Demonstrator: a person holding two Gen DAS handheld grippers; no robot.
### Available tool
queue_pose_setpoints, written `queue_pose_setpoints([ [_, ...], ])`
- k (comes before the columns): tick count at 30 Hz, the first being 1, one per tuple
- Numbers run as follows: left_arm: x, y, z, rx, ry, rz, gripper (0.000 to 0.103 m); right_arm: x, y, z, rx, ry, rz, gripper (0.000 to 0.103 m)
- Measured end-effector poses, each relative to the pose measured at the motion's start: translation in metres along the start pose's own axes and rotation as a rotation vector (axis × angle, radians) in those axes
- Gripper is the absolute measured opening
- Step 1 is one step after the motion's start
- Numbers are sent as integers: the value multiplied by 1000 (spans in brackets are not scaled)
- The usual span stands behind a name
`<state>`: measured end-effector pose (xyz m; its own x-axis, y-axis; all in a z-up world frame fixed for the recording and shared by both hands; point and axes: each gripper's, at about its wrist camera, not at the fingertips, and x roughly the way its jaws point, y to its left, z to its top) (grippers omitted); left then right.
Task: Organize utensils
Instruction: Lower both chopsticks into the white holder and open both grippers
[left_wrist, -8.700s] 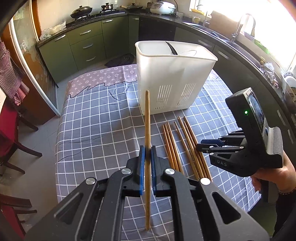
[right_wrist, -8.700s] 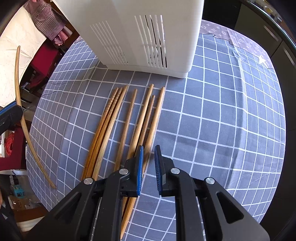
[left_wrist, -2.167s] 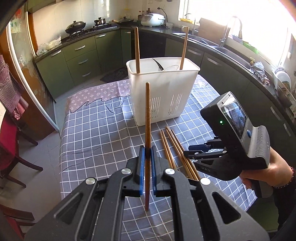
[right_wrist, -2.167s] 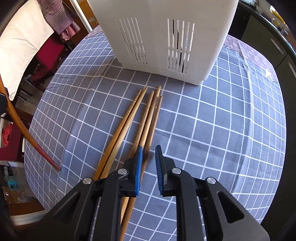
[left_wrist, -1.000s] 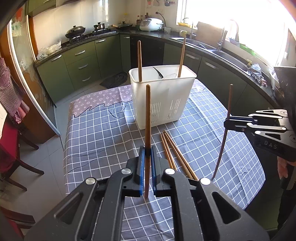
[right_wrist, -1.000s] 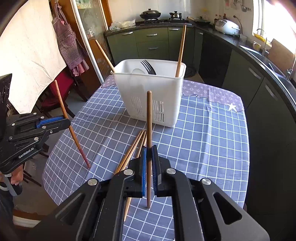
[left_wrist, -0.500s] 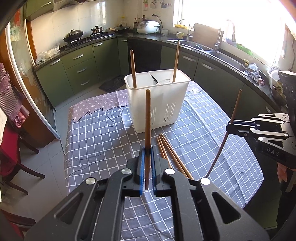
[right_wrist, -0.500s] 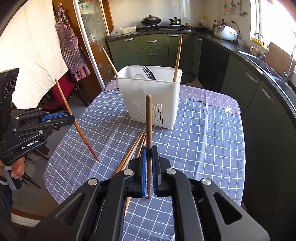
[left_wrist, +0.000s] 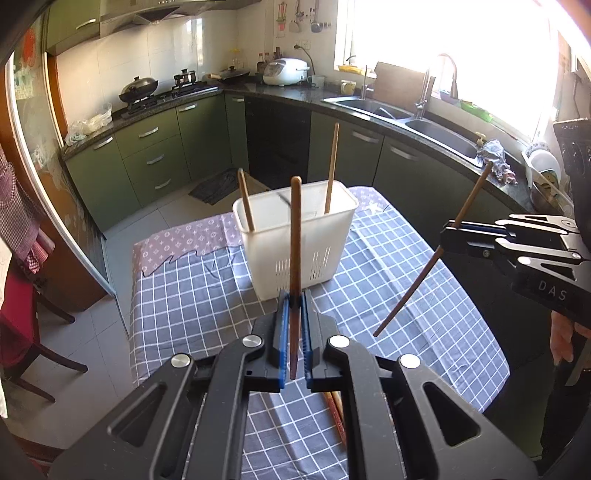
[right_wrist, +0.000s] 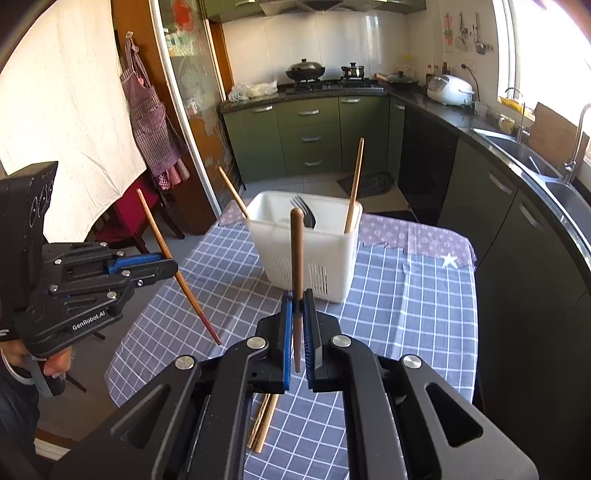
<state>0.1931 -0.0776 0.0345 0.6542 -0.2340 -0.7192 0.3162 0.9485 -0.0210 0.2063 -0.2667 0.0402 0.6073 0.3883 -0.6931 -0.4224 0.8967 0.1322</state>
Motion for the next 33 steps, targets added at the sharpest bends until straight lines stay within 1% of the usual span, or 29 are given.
queue_pose_setpoints([
  [5,-30,-14,43,13,-123,-10,6,-29,-2,43,13,-91,8,7],
  [9,-44,-19,81,10,-199,-9,7,-47,-7,81,30,-156,15,7],
  [12,-45,-15,105,-11,-244,8,6,-54,-12,107,44,-206,10,7],
  [14,-38,-11,116,-25,-260,24,6,-52,-16,122,53,-226,2,6],
  [16,-30,-6,122,-39,-266,42,6,-47,-20,132,60,-242,-24,7],
  [20,0,4,126,-57,-235,82,6,-13,-28,143,72,-207,-41,7],
  [24,37,14,122,-76,-167,106,7,28,-35,140,78,-151,-49,6],
  [27,61,21,115,-89,-99,102,7,57,-36,131,72,-98,-58,7],
  [30,77,22,108,-98,-36,90,7,78,-37,125,69,-52,-62,7],
  [33,83,22,104,-102,-7,81,11,90,-40,121,71,-30,-58,7],
])
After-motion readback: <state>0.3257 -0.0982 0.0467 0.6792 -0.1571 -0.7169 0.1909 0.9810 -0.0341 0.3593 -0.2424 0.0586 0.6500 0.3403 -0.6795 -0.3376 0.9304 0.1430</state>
